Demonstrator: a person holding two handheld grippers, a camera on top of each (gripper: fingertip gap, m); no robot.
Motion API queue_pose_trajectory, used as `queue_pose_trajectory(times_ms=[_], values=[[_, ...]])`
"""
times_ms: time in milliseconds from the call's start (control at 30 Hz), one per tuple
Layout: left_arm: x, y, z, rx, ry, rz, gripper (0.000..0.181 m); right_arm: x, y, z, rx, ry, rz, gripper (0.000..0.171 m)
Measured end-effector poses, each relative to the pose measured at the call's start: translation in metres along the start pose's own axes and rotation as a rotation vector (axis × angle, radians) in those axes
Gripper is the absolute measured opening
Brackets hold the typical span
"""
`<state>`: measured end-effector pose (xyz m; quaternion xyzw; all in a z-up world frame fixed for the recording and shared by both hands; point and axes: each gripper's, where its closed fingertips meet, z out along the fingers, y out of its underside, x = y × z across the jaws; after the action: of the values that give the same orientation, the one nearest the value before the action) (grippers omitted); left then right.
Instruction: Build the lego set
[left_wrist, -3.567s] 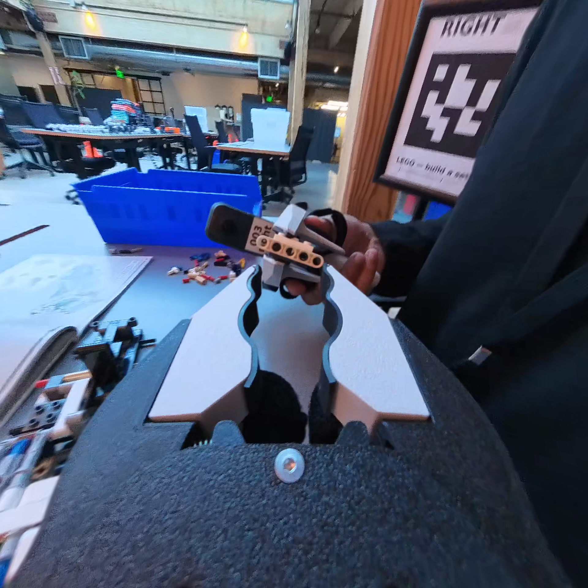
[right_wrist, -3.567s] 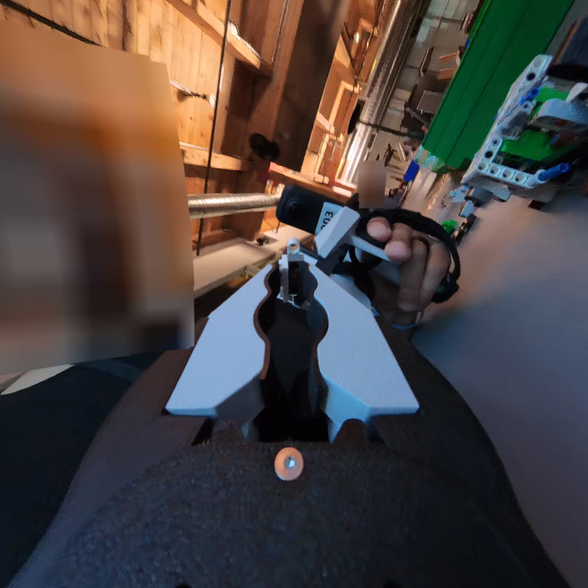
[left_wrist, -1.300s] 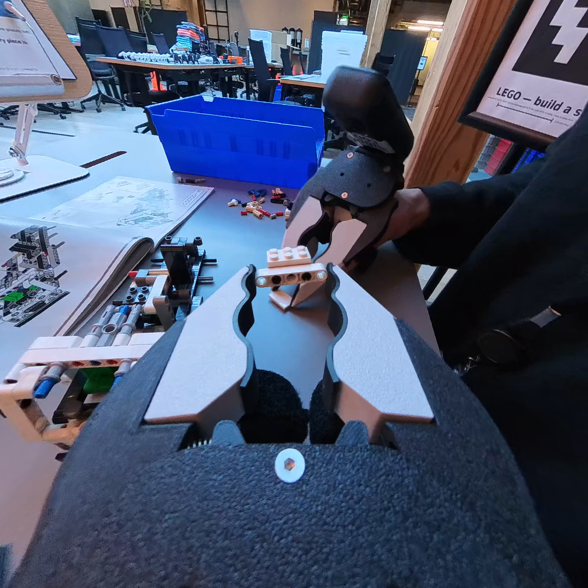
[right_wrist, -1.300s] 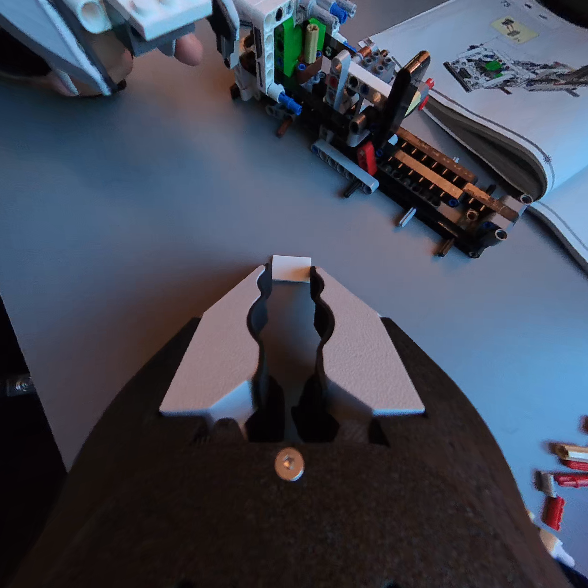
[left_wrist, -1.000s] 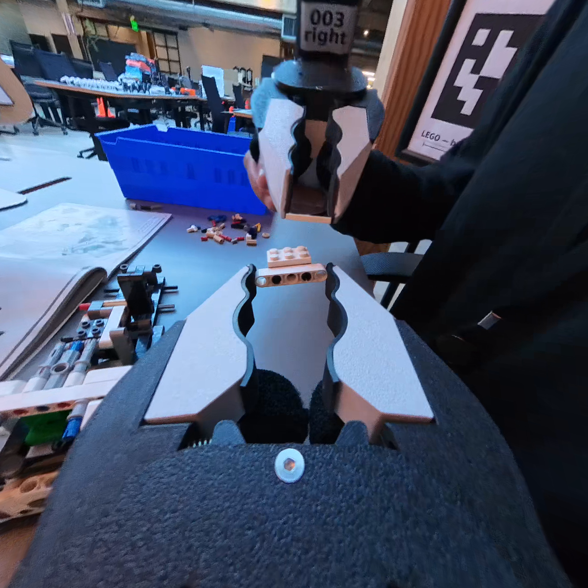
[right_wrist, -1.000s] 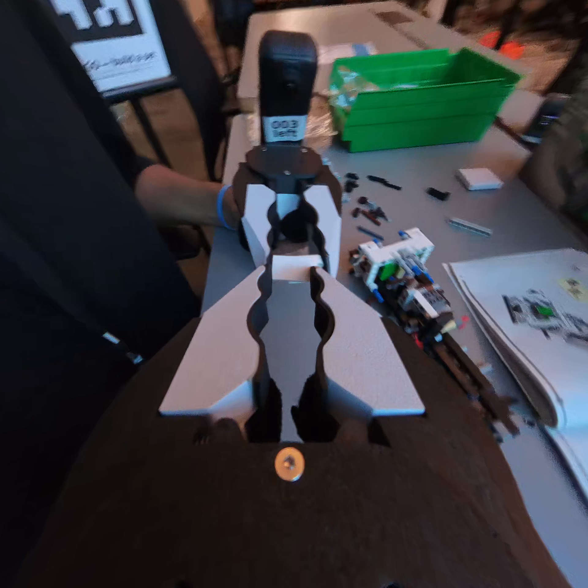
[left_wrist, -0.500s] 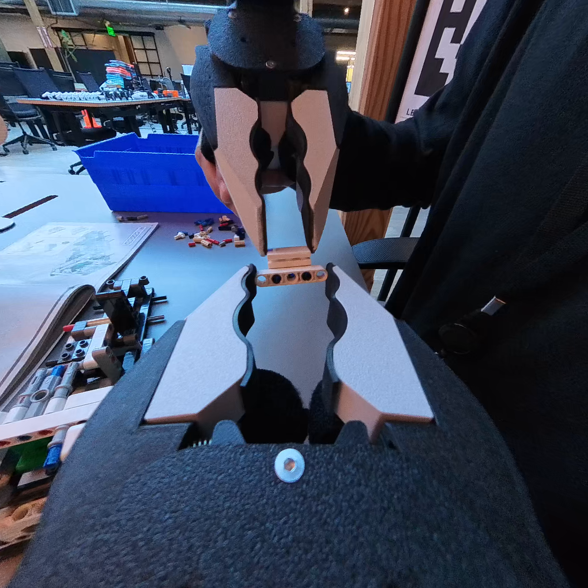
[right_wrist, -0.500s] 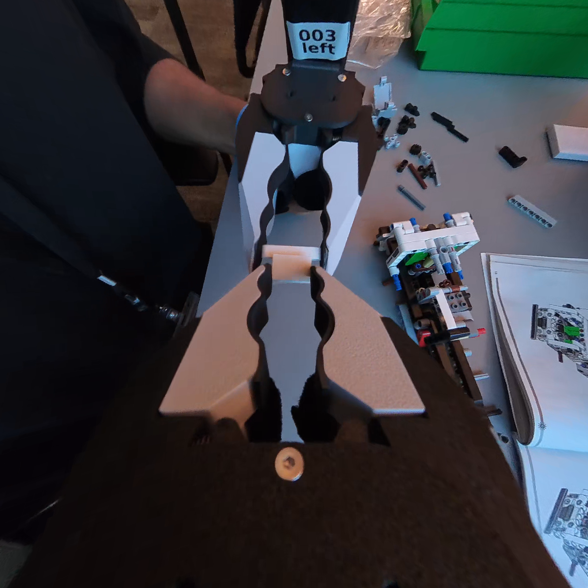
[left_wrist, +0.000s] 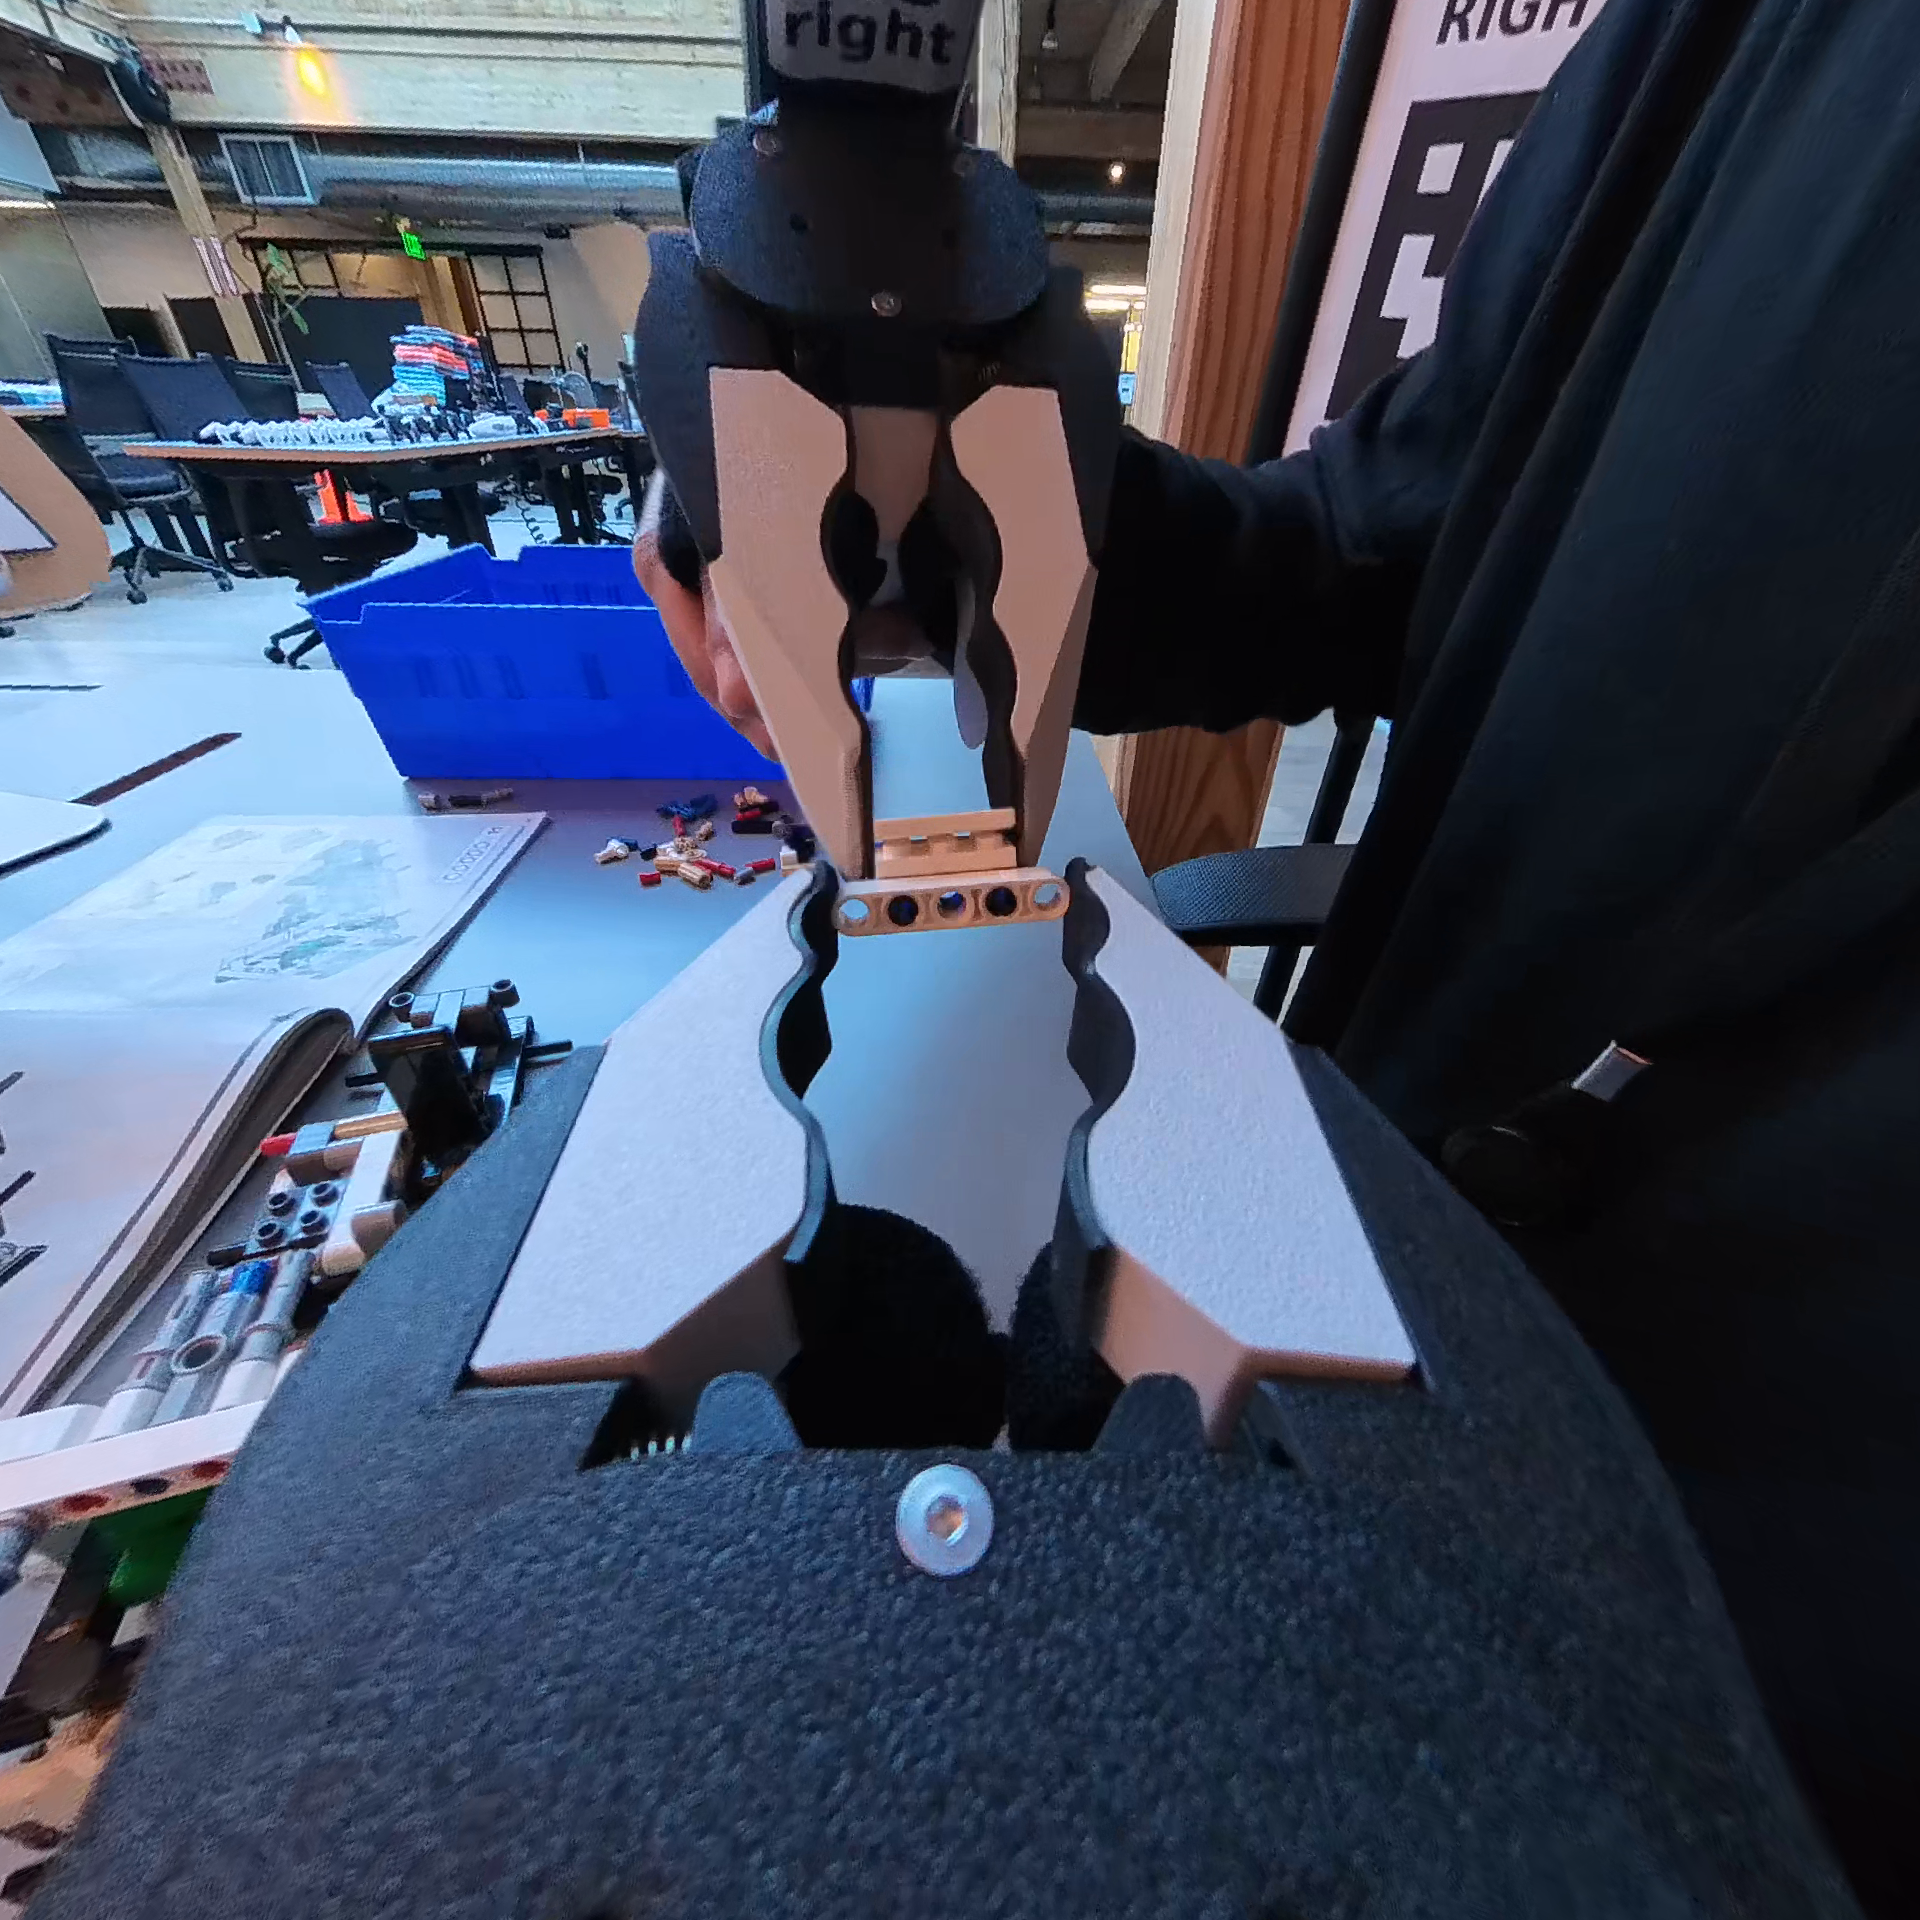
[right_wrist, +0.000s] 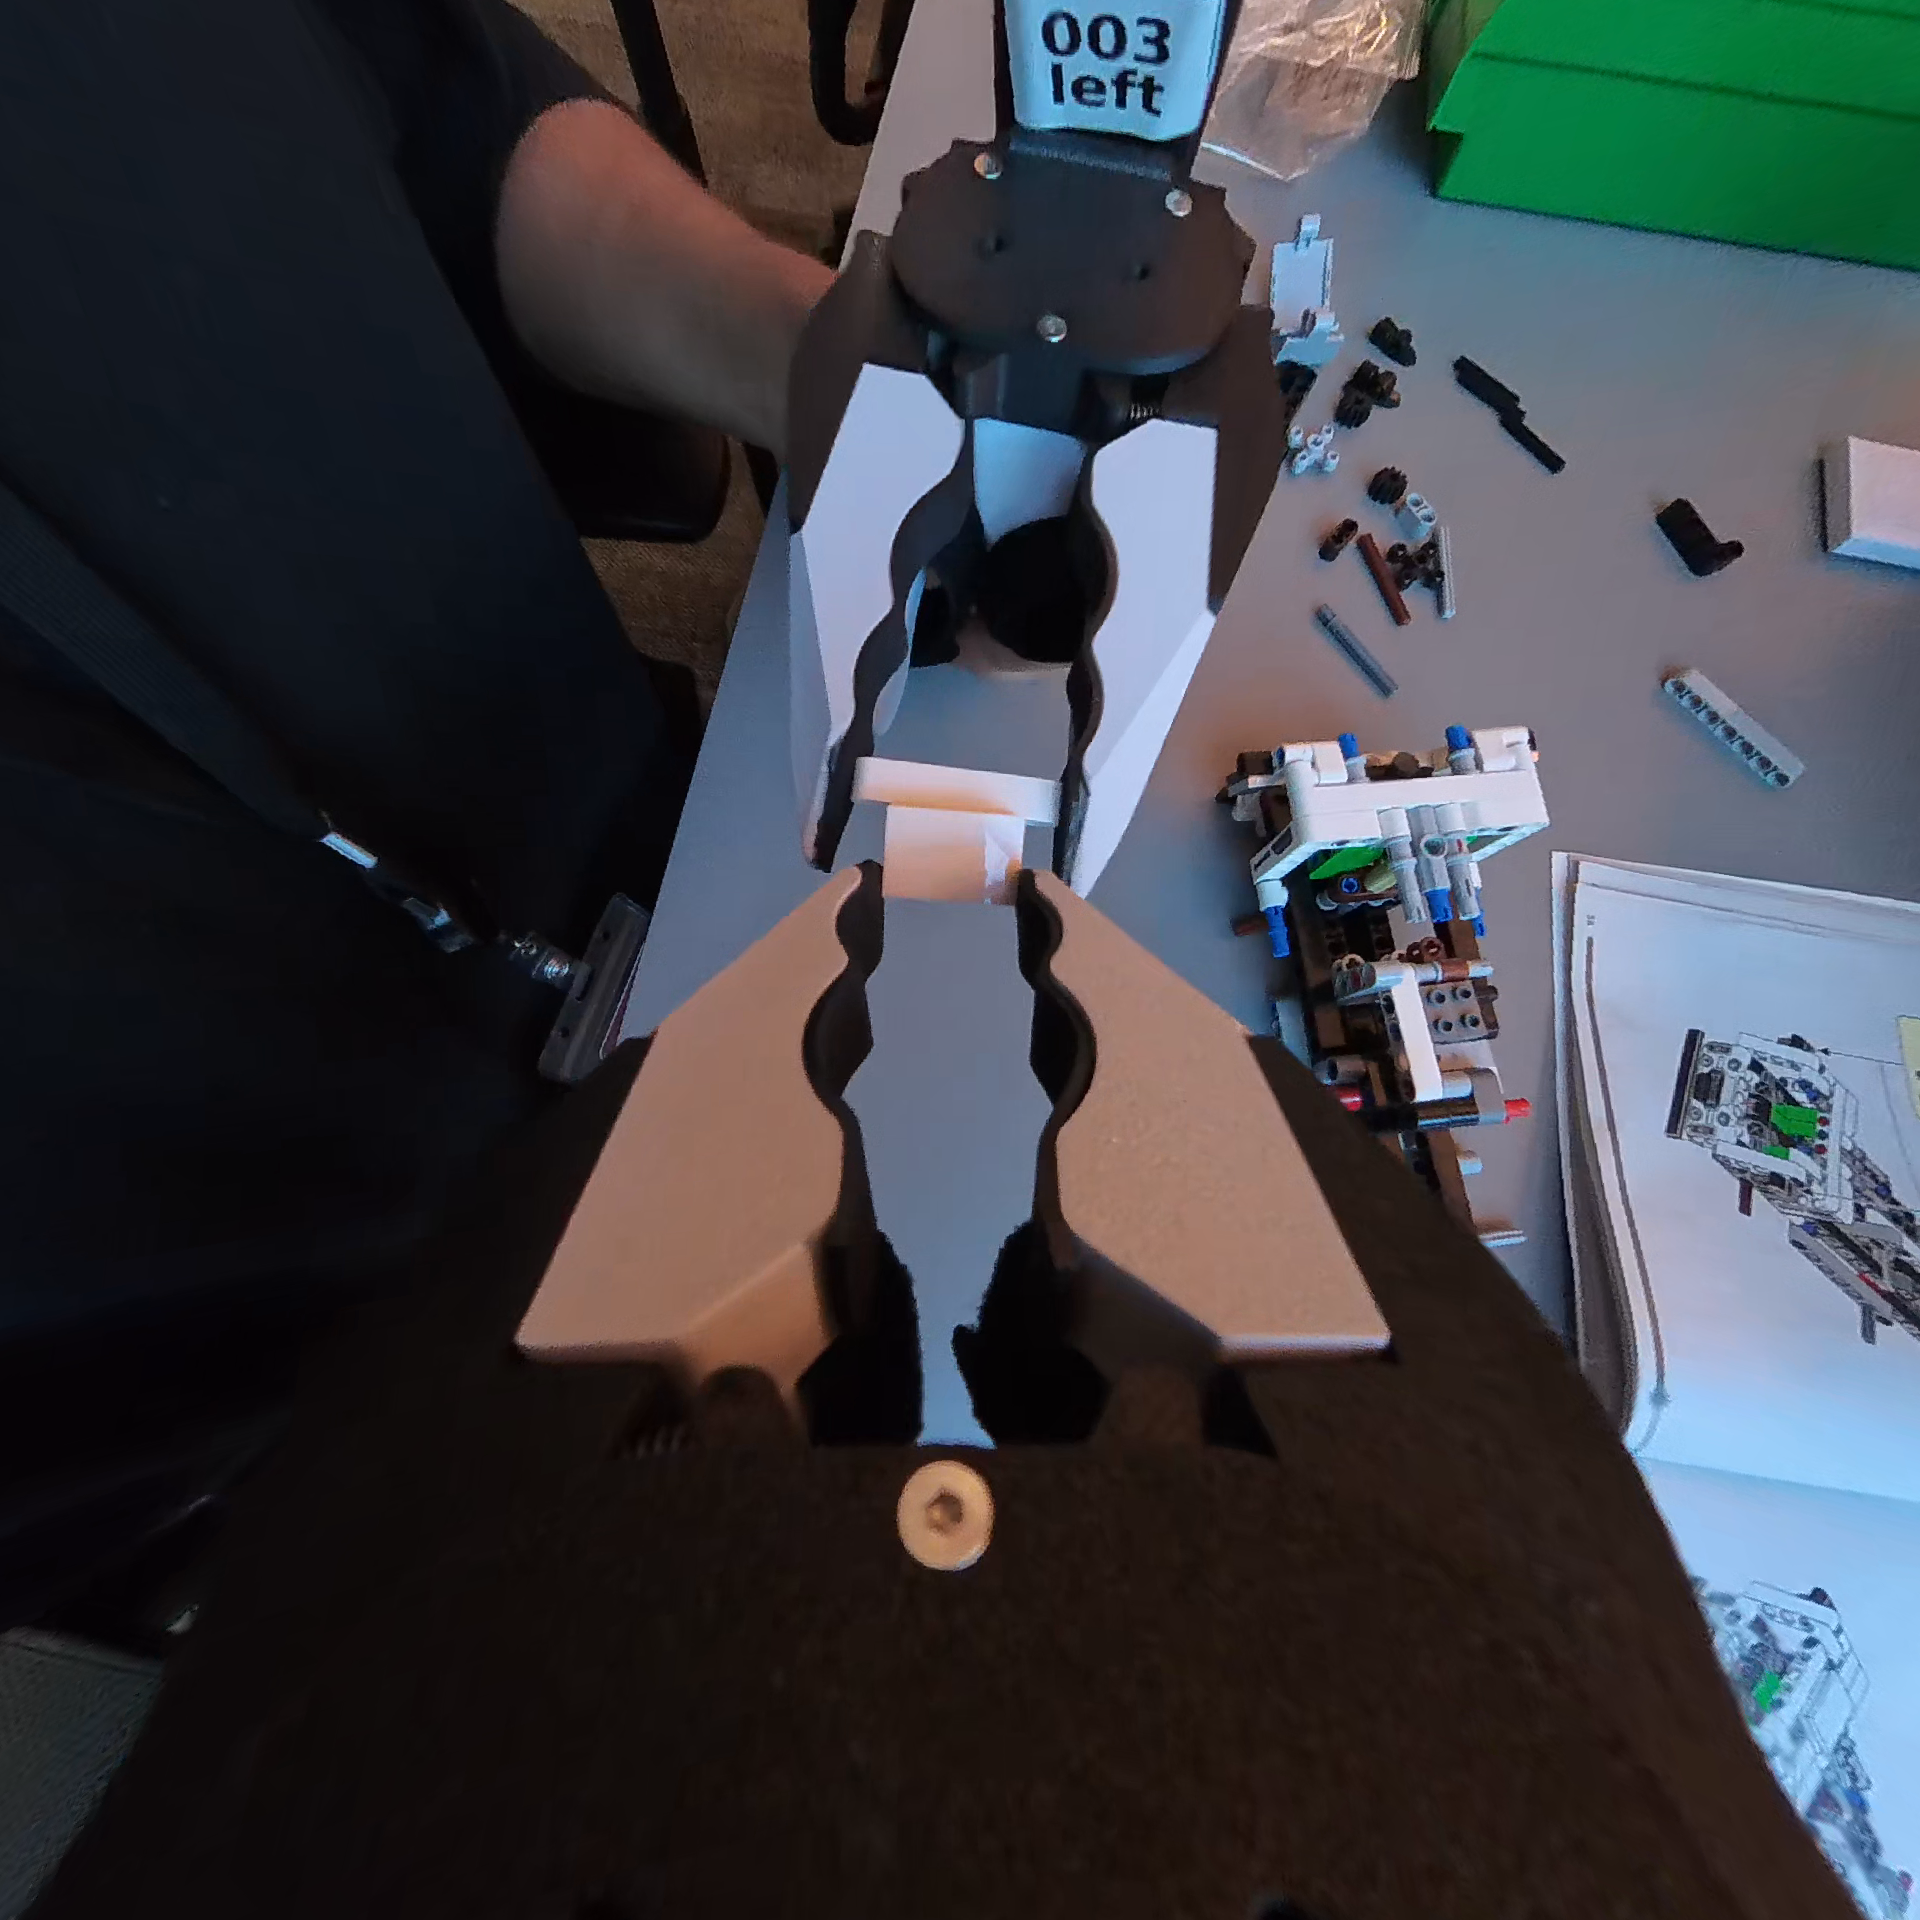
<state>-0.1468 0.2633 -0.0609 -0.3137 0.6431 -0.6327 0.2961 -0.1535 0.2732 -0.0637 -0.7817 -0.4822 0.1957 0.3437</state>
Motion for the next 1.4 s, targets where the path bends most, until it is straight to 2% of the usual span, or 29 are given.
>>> queue_pose_trajectory(times_ms=[233,367,467,567,667,700,767,933,1033,1133,1400], values=[[-0.001,-0.01,-0.004,0.05,-0.015,0.016,0.043,0.002,-0.01,-0.004,0.017,-0.015,0.013,0.025],[-0.003,-0.018,-0.007,0.085,-0.025,0.027,0.043,0.003,-0.021,-0.013,0.068,-0.021,0.03,0.03],[-0.004,-0.022,-0.01,0.105,-0.039,0.033,0.043,0.008,-0.016,-0.023,0.118,-0.028,0.118,0.04],[-0.006,-0.024,-0.013,0.112,-0.064,0.054,0.043,0.016,-0.01,-0.03,0.332,-0.117,0.445,0.047],[-0.008,-0.021,-0.012,0.091,-0.1,0.101,0.043,0.016,-0.019,-0.029,0.703,-0.416,0.948,0.052],[-0.008,-0.021,-0.011,0.087,-0.104,0.109,0.043,0.016,-0.02,-0.027,0.793,-0.506,1.065,0.05],[-0.007,-0.021,-0.01,0.089,-0.1,0.112,0.043,0.009,-0.026,-0.027,0.91,-0.656,1.159,0.048],[-0.004,-0.021,-0.009,0.094,-0.086,0.113,0.043,0.003,-0.033,-0.017,0.924,-0.72,1.209,0.034],[-0.004,-0.019,-0.007,0.081,-0.094,0.13,0.043,0.003,-0.033,-0.008,0.913,-0.744,1.238,0.032],[-0.006,-0.016,-0.006,0.057,-0.117,0.159,0.043,0.003,-0.035,-0.006,0.929,-0.763,1.257,0.019],[-0.011,-0.006,-0.002,-0.017,-0.176,0.227,0.043,0.006,-0.024,-0.002,0.907,-0.646,1.256,0.018]])
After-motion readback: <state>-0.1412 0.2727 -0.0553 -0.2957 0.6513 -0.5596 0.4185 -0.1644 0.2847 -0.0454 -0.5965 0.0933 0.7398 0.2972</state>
